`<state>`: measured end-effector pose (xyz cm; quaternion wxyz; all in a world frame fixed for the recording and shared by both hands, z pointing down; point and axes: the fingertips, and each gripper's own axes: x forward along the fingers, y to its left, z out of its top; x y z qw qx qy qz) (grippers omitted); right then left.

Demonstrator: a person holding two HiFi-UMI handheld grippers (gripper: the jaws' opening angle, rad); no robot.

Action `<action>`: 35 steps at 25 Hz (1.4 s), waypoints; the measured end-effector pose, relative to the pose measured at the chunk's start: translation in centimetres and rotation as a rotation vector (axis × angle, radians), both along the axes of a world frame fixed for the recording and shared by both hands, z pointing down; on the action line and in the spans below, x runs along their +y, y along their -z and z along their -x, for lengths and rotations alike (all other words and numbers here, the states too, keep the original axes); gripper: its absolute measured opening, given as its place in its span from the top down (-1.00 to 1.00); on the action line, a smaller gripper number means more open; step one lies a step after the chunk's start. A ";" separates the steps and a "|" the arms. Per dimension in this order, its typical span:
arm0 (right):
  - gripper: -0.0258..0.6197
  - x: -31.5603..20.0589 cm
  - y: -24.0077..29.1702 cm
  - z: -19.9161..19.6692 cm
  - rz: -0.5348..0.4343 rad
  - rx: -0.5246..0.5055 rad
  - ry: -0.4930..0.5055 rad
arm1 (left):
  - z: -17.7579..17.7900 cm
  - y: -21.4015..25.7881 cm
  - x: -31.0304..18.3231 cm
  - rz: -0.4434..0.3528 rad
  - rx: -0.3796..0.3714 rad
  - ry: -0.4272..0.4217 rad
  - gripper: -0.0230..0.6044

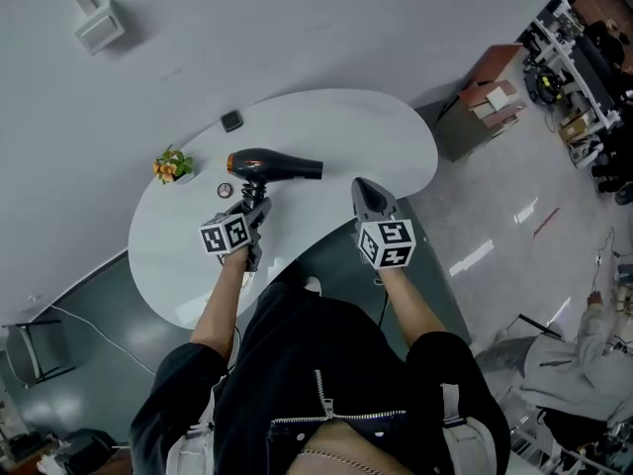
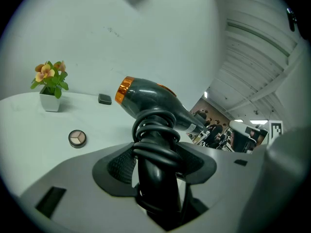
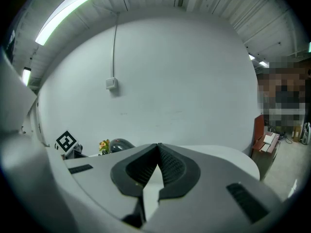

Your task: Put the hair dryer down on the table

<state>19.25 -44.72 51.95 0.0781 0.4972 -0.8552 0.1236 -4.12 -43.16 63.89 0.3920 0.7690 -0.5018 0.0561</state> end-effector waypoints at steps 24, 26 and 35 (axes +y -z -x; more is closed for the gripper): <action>0.90 -0.3 -2.7 -0.4 0.065 0.039 -0.029 | -0.7 -9.8 -3.6 0.201 -0.059 0.042 0.10; 0.90 -0.2 -2.8 -0.5 0.067 0.039 -0.031 | -0.5 -10.5 -3.2 0.220 -0.068 0.039 0.10; 0.90 0.2 -2.7 -1.0 0.077 0.034 -0.034 | -0.9 -12.1 -2.1 0.266 -0.146 0.007 0.10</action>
